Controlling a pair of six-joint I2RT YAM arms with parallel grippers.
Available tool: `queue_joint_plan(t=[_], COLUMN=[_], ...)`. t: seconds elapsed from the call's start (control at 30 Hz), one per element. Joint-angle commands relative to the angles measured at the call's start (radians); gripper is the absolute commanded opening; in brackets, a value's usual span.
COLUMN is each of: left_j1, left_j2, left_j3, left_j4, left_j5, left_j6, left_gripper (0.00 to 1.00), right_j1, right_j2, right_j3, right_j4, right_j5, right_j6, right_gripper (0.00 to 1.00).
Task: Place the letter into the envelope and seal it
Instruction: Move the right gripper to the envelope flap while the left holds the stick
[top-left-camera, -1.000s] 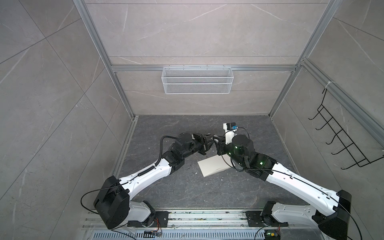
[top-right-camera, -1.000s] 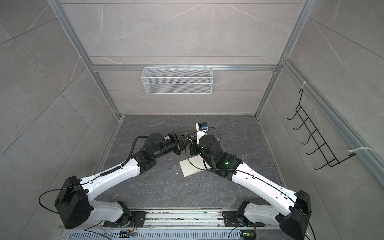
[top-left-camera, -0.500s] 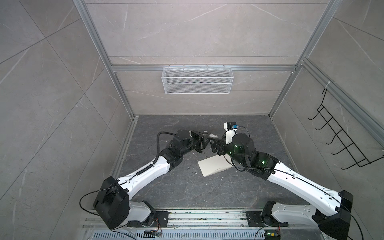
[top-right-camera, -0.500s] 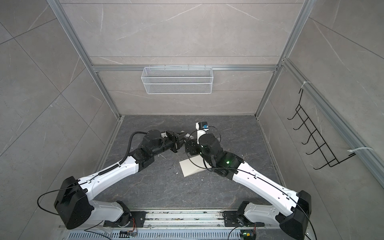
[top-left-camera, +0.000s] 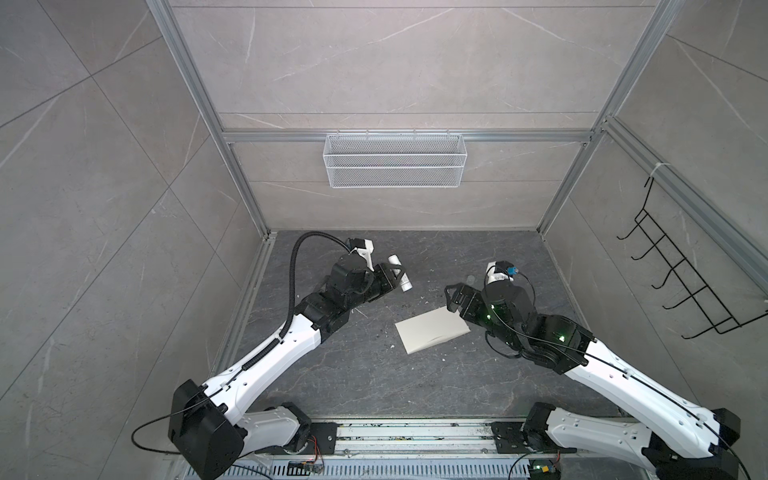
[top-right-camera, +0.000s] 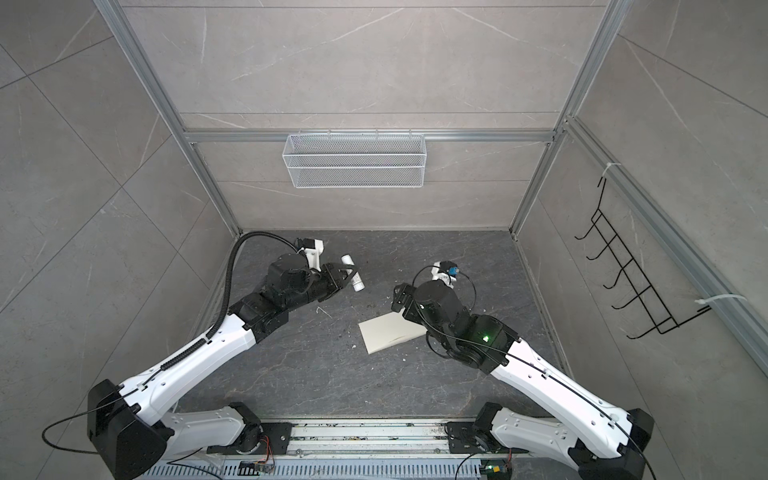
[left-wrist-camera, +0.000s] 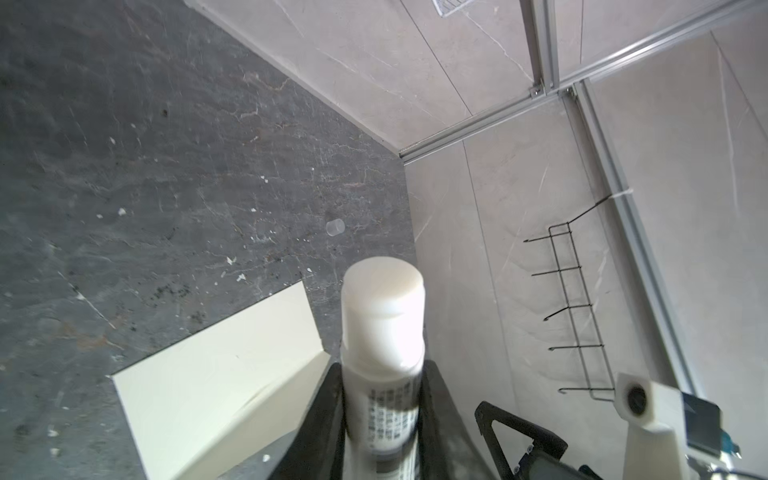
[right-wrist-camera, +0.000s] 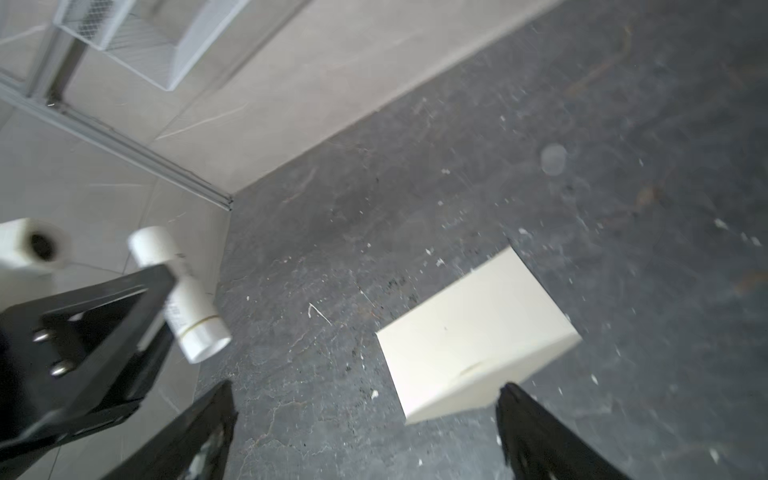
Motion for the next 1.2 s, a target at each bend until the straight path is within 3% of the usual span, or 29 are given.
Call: queue_joint_plan(t=[0.0, 0.1, 0.27, 0.47, 0.67, 1.17], left_j1=[0.000, -0.001, -0.001, -0.002, -0.003, -0.003], left_j2=[-0.042, -0.051, -0.050, -0.063, -0.084, -0.104], left_j3=[-0.016, -0.022, -0.036, -0.058, -0.093, -0.121], left_j4=[-0.020, -0.036, -0.060, -0.084, -0.072, -0.091], left_j5=[-0.025, -0.024, -0.022, -0.005, -0.015, -0.029], left_j6=[0.221, 0.249, 0.267, 0.278, 0.273, 0.288], left_gripper=[0.00, 0.00, 0.00, 0.00, 0.00, 0.00], right_j1=[0.003, 0.000, -0.031, -0.082, -0.109, -0.188], right_j2=[0.003, 0.032, 0.128, 0.254, 0.357, 0.474], right_j3=[-0.067, -0.138, -0.241, -0.322, -0.319, -0.313], right_j4=[-0.129, -0.098, 0.040, 0.209, 0.266, 0.304], right_j5=[-0.015, -0.049, -0.159, -0.263, -0.299, -0.378], right_j6=[0.293, 0.404, 0.487, 0.519, 0.504, 0.433], right_gripper=[0.99, 0.98, 0.94, 0.85, 0.78, 0.28])
